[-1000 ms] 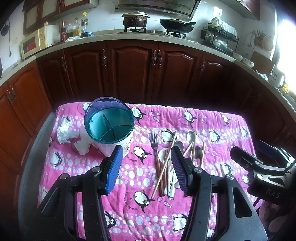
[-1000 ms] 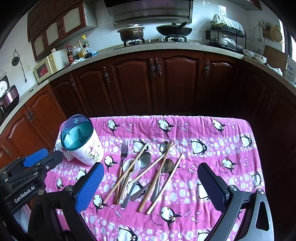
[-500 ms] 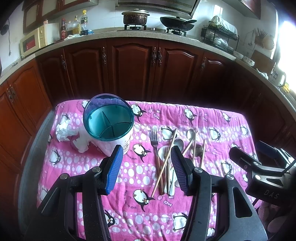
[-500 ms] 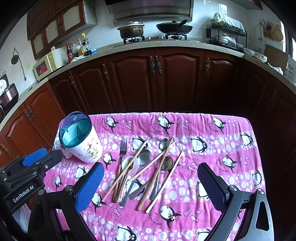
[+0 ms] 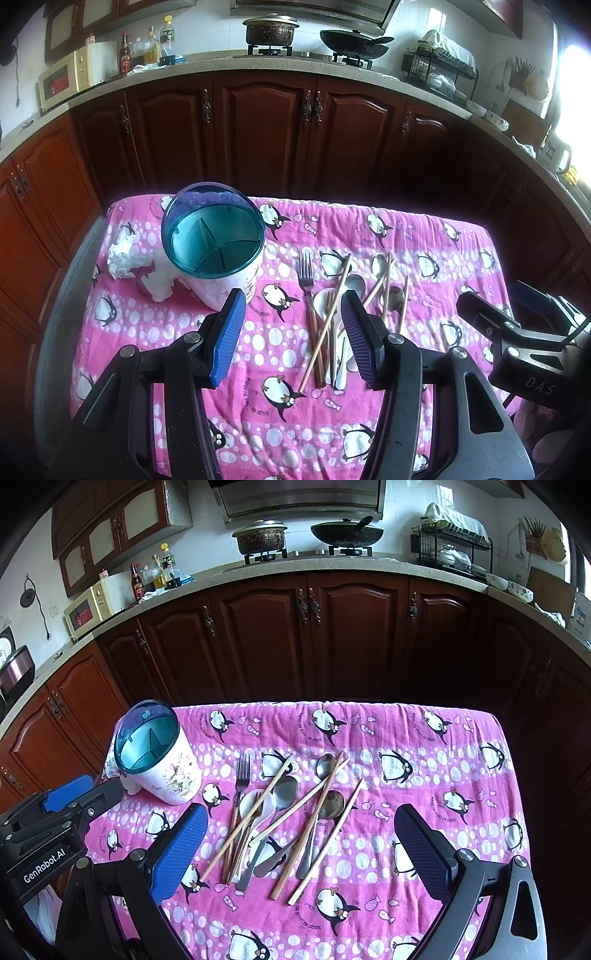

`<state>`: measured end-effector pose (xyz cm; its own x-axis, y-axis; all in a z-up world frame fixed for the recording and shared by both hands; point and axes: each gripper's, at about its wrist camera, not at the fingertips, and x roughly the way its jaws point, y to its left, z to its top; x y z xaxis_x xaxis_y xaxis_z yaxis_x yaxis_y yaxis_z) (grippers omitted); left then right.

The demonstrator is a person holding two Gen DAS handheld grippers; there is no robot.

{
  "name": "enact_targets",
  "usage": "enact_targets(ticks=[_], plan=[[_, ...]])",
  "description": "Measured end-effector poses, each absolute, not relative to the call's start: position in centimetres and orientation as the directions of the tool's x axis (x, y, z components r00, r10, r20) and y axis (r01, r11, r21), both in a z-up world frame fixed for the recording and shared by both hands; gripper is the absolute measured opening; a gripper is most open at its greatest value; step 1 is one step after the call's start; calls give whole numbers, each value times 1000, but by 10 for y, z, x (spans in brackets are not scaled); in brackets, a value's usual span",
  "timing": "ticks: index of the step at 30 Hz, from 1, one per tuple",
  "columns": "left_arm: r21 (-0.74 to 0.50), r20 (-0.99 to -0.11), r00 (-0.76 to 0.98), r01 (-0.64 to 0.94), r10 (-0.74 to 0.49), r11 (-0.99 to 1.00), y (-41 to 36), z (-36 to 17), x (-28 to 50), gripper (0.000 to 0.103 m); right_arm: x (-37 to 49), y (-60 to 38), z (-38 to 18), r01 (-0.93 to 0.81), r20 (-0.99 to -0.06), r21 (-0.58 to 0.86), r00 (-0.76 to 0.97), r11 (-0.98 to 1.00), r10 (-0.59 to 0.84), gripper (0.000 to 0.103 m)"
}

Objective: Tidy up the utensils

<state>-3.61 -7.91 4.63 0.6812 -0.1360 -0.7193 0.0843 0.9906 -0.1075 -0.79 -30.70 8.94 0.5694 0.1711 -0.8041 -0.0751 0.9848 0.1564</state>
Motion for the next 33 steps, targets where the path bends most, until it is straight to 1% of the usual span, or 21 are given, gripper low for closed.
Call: enact_targets(ticks=[17,23,25,27,29,33], plan=[[-125,-743,652,83,-149,989,-77,37,-29,53,-4,-309,77,-71,-821,153,546,986,167,100],[-121,-773,614,103,-159,987,-75,17,-23,53,5,-327,47,-54,-848,157,505,986,163,100],[-122,-791,590,111,-164,986,-76,6,-19,53,9,-333,31,-65,-856,192,477,979,200,100],[-117,-811,560,130,-170,985,-81,-3,-13,53,15,-336,16,-71,-866,206,451,976,216,95],[-109,-821,541,161,-180,981,-90,-10,-7,53,22,-340,4,-78,-869,228,434,971,239,82],[-113,-835,506,228,-217,967,-110,-18,13,53,41,-354,-17,-45,-863,305,410,951,296,73]])
